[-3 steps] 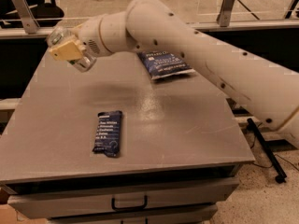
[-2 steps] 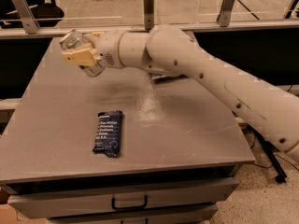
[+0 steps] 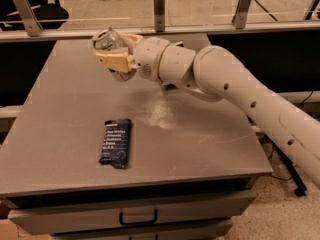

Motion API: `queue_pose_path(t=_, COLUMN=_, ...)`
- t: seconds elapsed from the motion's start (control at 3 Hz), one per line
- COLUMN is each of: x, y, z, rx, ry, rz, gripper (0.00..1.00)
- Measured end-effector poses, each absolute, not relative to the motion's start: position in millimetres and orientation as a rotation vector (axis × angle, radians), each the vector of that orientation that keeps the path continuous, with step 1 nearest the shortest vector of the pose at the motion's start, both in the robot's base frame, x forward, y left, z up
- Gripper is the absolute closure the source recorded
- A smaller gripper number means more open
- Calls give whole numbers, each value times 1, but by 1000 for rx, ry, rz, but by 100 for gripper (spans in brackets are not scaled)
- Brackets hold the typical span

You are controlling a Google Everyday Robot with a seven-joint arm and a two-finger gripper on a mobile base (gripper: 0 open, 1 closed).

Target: Place 7up can upright

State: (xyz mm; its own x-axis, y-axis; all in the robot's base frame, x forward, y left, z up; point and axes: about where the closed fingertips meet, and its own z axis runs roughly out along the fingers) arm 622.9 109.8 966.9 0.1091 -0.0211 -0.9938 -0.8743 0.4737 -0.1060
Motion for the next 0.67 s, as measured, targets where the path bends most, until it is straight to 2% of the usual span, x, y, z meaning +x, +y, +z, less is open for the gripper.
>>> queue_pose_path(t=0.67, x=621, y=83, z=942, rx=-821, ry=1343, rz=793, gripper=100)
